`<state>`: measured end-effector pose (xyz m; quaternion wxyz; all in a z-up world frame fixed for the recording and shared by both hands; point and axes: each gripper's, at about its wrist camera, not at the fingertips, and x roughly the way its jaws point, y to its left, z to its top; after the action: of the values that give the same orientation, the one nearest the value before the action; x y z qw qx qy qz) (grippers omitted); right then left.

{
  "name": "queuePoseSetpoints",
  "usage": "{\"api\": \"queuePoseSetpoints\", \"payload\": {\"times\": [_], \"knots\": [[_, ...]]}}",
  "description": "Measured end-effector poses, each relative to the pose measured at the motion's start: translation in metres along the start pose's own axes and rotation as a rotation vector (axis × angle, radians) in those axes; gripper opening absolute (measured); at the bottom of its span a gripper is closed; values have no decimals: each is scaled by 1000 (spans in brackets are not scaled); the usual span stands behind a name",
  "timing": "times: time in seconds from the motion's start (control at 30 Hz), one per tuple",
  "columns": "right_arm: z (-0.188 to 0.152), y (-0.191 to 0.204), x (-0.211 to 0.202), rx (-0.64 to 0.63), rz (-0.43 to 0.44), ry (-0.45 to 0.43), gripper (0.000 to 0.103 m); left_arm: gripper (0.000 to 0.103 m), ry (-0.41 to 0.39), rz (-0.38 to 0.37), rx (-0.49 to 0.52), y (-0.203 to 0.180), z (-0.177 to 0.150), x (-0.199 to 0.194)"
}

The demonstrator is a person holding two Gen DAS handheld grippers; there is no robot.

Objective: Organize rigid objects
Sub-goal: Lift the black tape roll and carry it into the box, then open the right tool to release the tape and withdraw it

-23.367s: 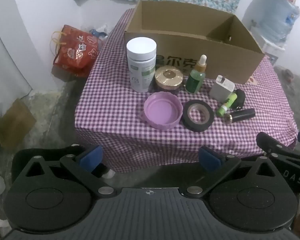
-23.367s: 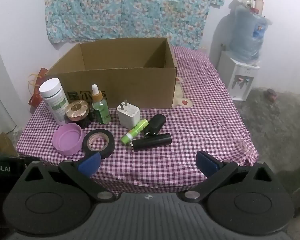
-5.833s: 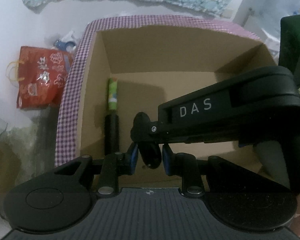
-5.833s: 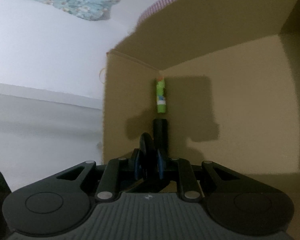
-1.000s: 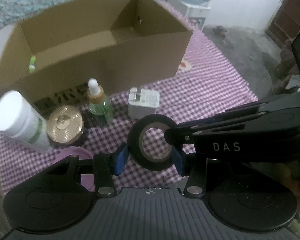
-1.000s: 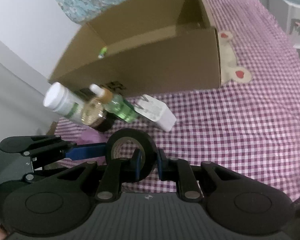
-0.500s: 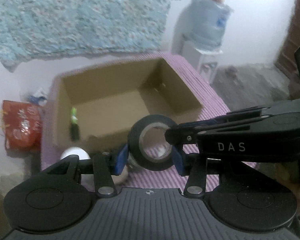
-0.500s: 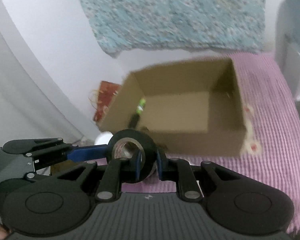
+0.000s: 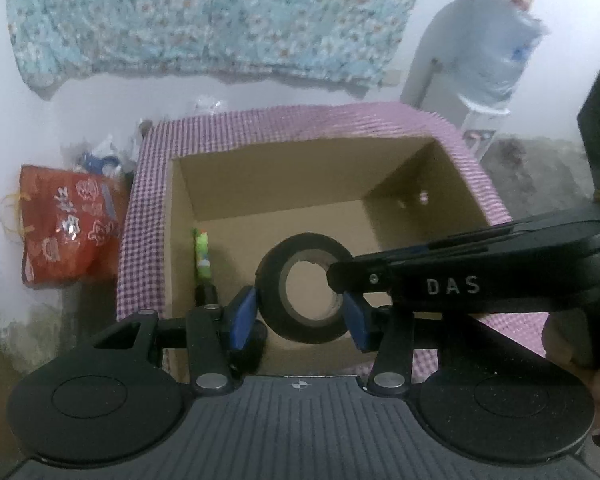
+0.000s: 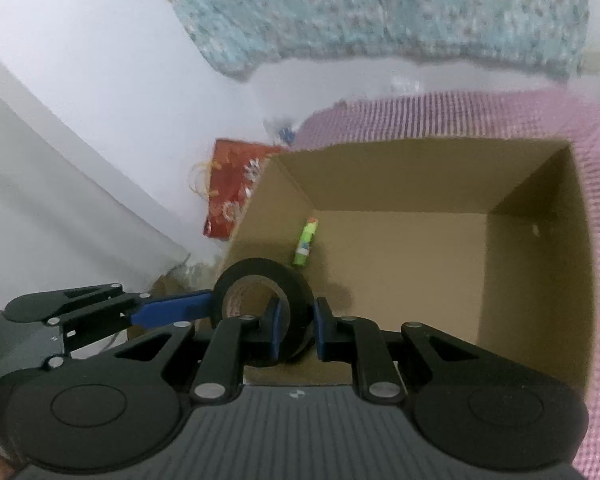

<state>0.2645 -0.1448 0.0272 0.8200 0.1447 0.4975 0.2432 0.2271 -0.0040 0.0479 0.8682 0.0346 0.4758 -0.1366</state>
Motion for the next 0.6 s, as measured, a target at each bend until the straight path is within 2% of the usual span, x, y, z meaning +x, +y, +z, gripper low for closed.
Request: {"api": "queuePoseSetpoints", "payload": {"times": [0.2, 0.4, 0.6], "knots": [[27, -24, 61, 58, 13, 121, 18, 47, 110, 33, -8, 17, 20, 47], [39, -42, 111, 110, 41, 219, 18, 47, 211, 71, -27, 32, 24, 84], [41, -47, 140, 124, 31, 258, 17, 47, 244, 99, -5, 31, 29, 96]]}}
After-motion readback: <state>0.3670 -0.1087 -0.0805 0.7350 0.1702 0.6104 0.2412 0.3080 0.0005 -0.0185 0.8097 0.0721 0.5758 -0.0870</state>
